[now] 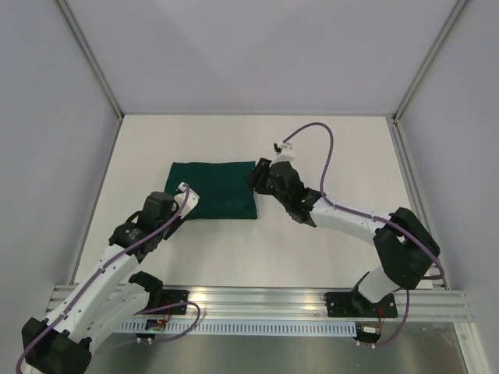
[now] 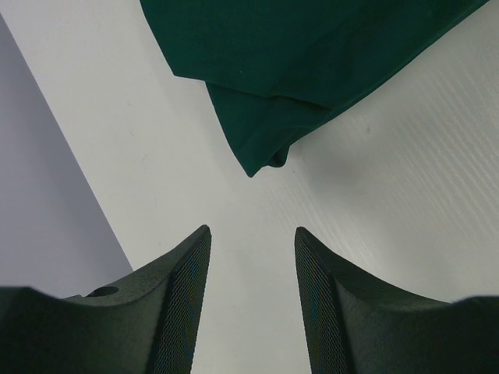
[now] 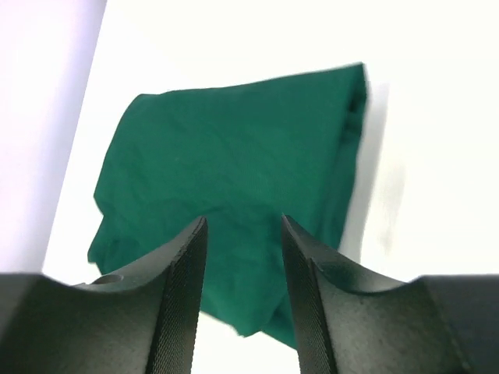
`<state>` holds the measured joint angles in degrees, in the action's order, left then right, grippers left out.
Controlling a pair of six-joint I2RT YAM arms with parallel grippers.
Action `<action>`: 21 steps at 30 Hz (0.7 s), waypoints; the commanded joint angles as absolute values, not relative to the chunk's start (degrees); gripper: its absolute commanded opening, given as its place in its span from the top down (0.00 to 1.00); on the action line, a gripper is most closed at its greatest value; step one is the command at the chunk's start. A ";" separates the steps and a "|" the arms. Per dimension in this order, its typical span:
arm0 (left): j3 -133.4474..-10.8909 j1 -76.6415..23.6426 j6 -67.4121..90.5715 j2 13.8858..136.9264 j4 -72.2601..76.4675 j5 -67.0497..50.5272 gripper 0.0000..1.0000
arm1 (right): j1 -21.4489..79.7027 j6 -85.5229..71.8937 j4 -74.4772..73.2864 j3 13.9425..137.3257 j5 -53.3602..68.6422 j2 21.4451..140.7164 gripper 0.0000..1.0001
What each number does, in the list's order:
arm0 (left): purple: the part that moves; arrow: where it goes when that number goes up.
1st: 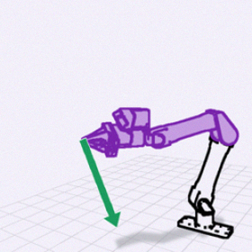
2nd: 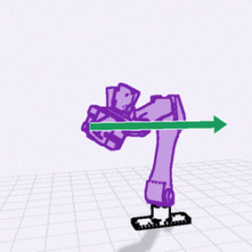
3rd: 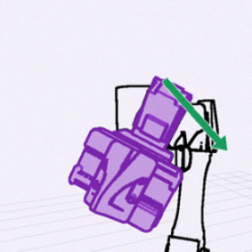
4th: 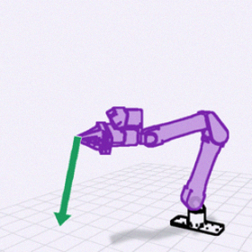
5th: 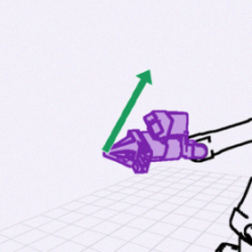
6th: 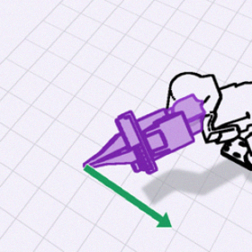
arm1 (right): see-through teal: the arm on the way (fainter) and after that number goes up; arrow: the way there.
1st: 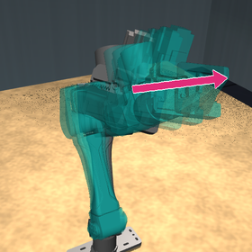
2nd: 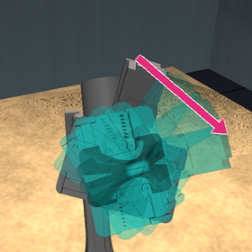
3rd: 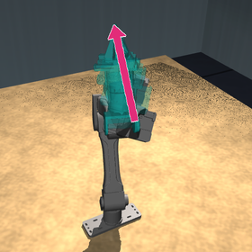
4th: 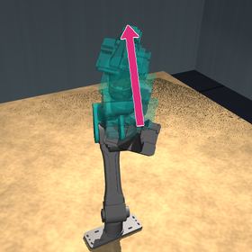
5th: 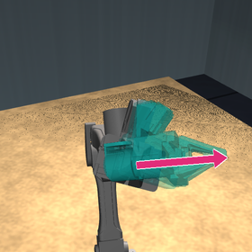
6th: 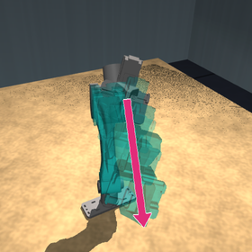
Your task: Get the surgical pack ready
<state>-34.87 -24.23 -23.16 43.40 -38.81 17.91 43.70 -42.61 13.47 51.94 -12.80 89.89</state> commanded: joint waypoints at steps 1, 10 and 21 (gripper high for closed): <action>-34.98 -23.82 -21.97 42.63 -38.50 17.23 0.43 | 48.42 -29.55 7.30 57.46 -15.74 89.38 0.60; -34.37 -23.64 -22.06 42.63 -38.50 18.11 0.43 | 50.89 -31.72 12.12 60.29 -3.35 101.68 0.99; -34.37 -23.47 -22.06 43.33 -38.58 17.75 0.43 | 51.59 -31.99 7.56 60.11 -5.09 103.10 1.00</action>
<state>-34.85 -23.90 -23.11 43.29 -38.81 17.91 51.24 -32.95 10.26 59.18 -3.90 104.55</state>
